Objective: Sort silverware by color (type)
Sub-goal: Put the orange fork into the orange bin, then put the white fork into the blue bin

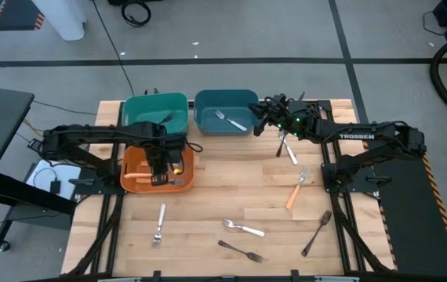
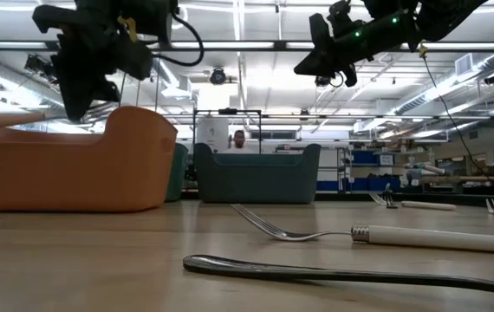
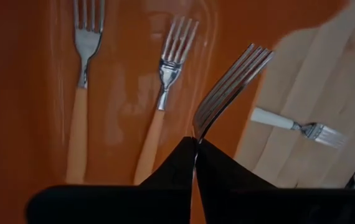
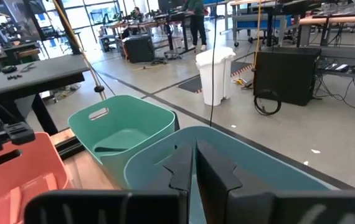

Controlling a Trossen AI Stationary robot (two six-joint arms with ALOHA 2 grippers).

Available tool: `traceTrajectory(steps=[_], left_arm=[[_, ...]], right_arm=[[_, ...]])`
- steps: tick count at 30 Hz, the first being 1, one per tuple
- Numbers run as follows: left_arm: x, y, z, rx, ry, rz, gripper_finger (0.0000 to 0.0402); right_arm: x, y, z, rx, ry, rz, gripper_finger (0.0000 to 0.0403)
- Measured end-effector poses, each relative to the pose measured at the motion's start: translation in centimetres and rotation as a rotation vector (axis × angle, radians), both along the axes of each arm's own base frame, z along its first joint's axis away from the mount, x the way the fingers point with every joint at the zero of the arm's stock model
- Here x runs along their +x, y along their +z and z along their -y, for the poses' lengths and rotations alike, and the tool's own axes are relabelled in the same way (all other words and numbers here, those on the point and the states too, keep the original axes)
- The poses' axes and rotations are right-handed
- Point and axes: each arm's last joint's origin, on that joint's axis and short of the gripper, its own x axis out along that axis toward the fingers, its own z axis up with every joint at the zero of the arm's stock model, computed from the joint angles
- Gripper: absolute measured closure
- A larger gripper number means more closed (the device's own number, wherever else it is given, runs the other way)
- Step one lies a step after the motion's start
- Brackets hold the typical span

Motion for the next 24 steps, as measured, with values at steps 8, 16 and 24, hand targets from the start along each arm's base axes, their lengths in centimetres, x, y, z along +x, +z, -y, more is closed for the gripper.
traceTrajectory(steps=[8,16,24], left_arm=[[0.0,-0.1,-0.4,-0.001,0.051,0.001,0.0332],[0.3,0.5,-0.5,-0.001,0.126,0.017,0.0307],[2.1,6.6,-0.7,0.005,0.241,0.224,0.031]], right_arm=[[0.0,-0.1,0.0,0.003,0.0,-0.008,0.0375],[-0.1,-0.1,0.0,-0.035,0.005,-0.04,0.0375],[-0.9,0.3,-0.3,-0.108,0.022,-0.122,0.0371]])
